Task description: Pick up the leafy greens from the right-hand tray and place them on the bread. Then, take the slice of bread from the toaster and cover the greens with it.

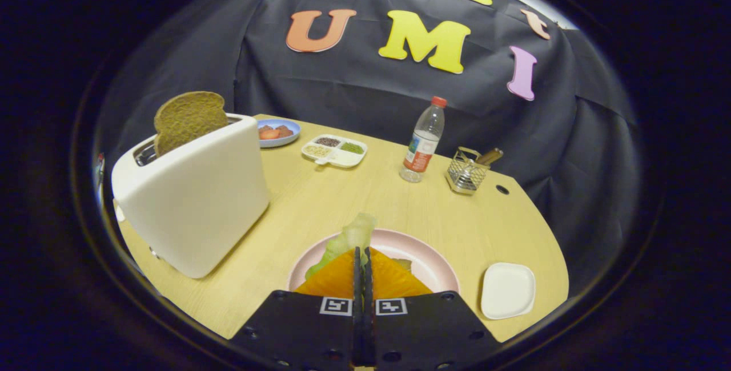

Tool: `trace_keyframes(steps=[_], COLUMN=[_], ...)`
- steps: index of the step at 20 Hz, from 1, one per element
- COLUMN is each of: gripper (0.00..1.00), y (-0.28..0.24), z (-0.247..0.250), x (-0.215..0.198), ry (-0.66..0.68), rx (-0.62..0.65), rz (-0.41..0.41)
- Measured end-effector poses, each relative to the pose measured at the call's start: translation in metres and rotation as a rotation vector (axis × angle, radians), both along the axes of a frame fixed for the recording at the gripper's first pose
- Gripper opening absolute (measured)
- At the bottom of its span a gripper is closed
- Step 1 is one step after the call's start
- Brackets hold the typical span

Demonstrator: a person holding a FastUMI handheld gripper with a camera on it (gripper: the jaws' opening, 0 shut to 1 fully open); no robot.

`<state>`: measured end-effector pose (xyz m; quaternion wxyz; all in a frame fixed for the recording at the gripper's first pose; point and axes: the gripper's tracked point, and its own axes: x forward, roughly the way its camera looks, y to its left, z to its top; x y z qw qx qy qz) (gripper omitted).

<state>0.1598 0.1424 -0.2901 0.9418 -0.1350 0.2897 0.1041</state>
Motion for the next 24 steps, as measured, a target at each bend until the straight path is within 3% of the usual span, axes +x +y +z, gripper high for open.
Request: trace_keyframes(steps=[13, 16, 17, 23, 24], gripper=[0.02, 0.29, 0.31, 0.95, 0.96], y=[-0.018, -0.024, -0.029, -0.028, -0.027], z=[-0.032, -0.032, -0.027, 0.019, 0.029], x=[0.036, 0.036, 0.036, 0.015, 0.009], ry=[0.046, 0.034, 0.012, -0.069, -0.082], rx=[0.034, 0.009, -0.011, 0.026, 0.038], rz=[-0.042, -0.039, -0.039, -0.011, -0.008])
